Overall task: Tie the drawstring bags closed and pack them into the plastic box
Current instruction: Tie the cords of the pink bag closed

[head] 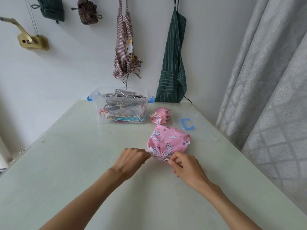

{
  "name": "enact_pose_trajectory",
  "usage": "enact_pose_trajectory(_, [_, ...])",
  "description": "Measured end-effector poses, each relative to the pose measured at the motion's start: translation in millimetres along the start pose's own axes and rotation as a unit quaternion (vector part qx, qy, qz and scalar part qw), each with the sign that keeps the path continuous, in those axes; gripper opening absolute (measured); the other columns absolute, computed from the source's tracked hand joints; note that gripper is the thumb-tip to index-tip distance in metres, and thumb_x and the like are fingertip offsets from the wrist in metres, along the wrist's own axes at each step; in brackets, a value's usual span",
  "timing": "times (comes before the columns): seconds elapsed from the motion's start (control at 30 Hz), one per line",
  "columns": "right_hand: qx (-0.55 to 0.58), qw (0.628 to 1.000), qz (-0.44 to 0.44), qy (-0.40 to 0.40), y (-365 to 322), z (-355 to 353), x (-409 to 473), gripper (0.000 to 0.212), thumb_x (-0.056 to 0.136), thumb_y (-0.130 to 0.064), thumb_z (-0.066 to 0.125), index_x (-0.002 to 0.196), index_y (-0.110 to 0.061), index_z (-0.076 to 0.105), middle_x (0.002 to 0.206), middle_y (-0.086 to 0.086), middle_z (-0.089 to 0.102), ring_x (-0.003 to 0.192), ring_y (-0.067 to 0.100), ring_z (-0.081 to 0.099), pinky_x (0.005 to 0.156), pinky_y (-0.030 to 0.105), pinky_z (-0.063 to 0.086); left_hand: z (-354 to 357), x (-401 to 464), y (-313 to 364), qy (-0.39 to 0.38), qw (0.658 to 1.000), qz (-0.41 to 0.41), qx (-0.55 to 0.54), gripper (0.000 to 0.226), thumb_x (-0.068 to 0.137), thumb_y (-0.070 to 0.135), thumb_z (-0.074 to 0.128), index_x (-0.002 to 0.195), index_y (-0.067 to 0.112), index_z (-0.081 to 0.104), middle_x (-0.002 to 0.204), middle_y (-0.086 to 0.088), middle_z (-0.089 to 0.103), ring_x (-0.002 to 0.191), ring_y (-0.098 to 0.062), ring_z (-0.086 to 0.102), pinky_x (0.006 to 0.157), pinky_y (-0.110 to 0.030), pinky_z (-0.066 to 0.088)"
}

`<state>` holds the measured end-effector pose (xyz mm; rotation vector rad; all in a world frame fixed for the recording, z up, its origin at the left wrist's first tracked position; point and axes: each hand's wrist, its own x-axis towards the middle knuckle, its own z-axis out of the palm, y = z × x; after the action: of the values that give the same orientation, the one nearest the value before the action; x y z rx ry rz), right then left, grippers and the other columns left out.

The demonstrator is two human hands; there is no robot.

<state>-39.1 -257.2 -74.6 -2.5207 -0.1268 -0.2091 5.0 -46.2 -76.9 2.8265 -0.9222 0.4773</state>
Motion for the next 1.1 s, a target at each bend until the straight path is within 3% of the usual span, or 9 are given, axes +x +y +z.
enact_pose_trajectory(0.2, [-0.105, 0.993, -0.04, 0.039, -1, -2, -5, 0.019, 0.092, -0.037, 0.055, 0.084, -0.021, 0.061, 0.072, -0.002, 0.067, 0.062, 0.021, 0.049, 0.061, 0.029, 0.038, -5, -8, -4, 0.035, 0.989, 0.082, 0.12, 0.023, 0.062, 0.021, 0.086, 0.07, 0.031, 0.067, 0.055, 0.011, 0.057, 0.055, -0.011, 0.056, 0.037, -0.021, 0.032])
enact_pose_trajectory(0.3, [-0.107, 0.992, -0.037, 0.048, -10, 4, -8, 0.02, 0.092, -0.04, 0.054, 0.089, -0.023, 0.064, 0.079, 0.0, 0.07, 0.076, 0.025, 0.06, 0.062, 0.029, 0.037, -1, -5, 1, 0.012, 0.993, 0.001, 0.114, 0.003, 0.086, 0.022, 0.065, 0.087, 0.025, 0.066, 0.082, 0.009, 0.066, 0.085, -0.013, 0.059, 0.052, -0.027, 0.041])
enact_pose_trajectory(0.43, [-0.11, 0.99, -0.051, 0.074, -14, 13, -16, 0.02, 0.092, -0.041, 0.052, 0.09, -0.024, 0.061, 0.075, 0.0, 0.068, 0.075, 0.024, 0.06, 0.061, 0.03, 0.037, -3, -13, 6, -0.013, 0.991, -0.118, 0.062, 0.029, 0.098, 0.037, 0.044, 0.124, 0.029, 0.056, 0.126, 0.011, 0.054, 0.117, -0.015, 0.046, 0.084, -0.028, 0.042])
enact_pose_trajectory(0.6, [-0.084, 0.991, -0.061, 0.079, -18, 16, -22, 0.016, 0.09, -0.038, 0.058, 0.083, -0.024, 0.062, 0.07, -0.004, 0.065, 0.07, 0.022, 0.059, 0.057, 0.027, 0.032, -15, -38, 39, -0.026, 0.962, -0.242, -0.123, 0.021, 0.094, 0.038, 0.046, 0.102, 0.031, 0.064, 0.105, 0.01, 0.062, 0.099, -0.016, 0.058, 0.073, -0.026, 0.043])
enact_pose_trajectory(0.67, [-0.084, 0.991, -0.059, 0.082, -19, 16, -23, 0.014, 0.089, -0.037, 0.058, 0.084, -0.025, 0.063, 0.071, -0.005, 0.066, 0.072, 0.022, 0.059, 0.057, 0.027, 0.031, -16, -36, 50, -0.093, 0.913, -0.278, -0.285, 0.026, 0.096, 0.032, 0.043, 0.088, 0.019, 0.064, 0.085, 0.002, 0.065, 0.078, -0.02, 0.06, 0.068, -0.027, 0.047])
enact_pose_trajectory(0.73, [-0.076, 0.992, -0.057, 0.083, -19, 15, -22, 0.014, 0.089, -0.037, 0.059, 0.084, -0.025, 0.063, 0.063, -0.008, 0.06, 0.069, 0.023, 0.057, 0.056, 0.027, 0.032, -19, -25, 55, -0.117, 0.8, -0.351, -0.472, 0.026, 0.097, 0.027, 0.043, 0.089, 0.01, 0.061, 0.075, 0.0, 0.057, 0.063, -0.017, 0.051, 0.05, -0.02, 0.039])
enact_pose_trajectory(0.87, [-0.066, 0.992, -0.056, 0.096, -15, 9, -21, 0.015, 0.086, -0.038, 0.062, 0.078, -0.025, 0.062, 0.045, -0.016, 0.039, 0.057, 0.017, 0.044, 0.054, 0.026, 0.031, -14, -3, 56, 0.007, 0.582, -0.475, -0.659, 0.021, 0.098, 0.026, 0.047, 0.081, 0.013, 0.052, 0.073, 0.003, 0.048, 0.058, -0.008, 0.048, 0.036, -0.014, 0.03])
enact_pose_trajectory(0.93, [-0.058, 0.991, -0.05, 0.107, -12, 3, -17, 0.014, 0.084, -0.039, 0.064, 0.079, -0.026, 0.062, 0.045, -0.015, 0.04, 0.057, 0.018, 0.047, 0.053, 0.026, 0.031, -8, 3, 52, 0.072, 0.548, -0.491, -0.673, 0.016, 0.094, 0.022, 0.054, 0.08, 0.016, 0.06, 0.07, 0.005, 0.051, 0.055, -0.005, 0.049, 0.04, -0.014, 0.031])
enact_pose_trajectory(1.1, [-0.082, 0.993, -0.038, 0.076, -10, -16, 9, 0.03, 0.083, -0.048, 0.061, 0.11, -0.033, 0.059, 0.075, -0.004, 0.064, 0.08, 0.027, 0.06, 0.062, 0.028, 0.038, -11, 12, 37, 0.112, 0.537, -0.438, -0.712, 0.016, 0.094, 0.023, 0.056, 0.091, 0.015, 0.069, 0.087, 0.007, 0.065, 0.081, -0.006, 0.061, 0.059, -0.017, 0.048])
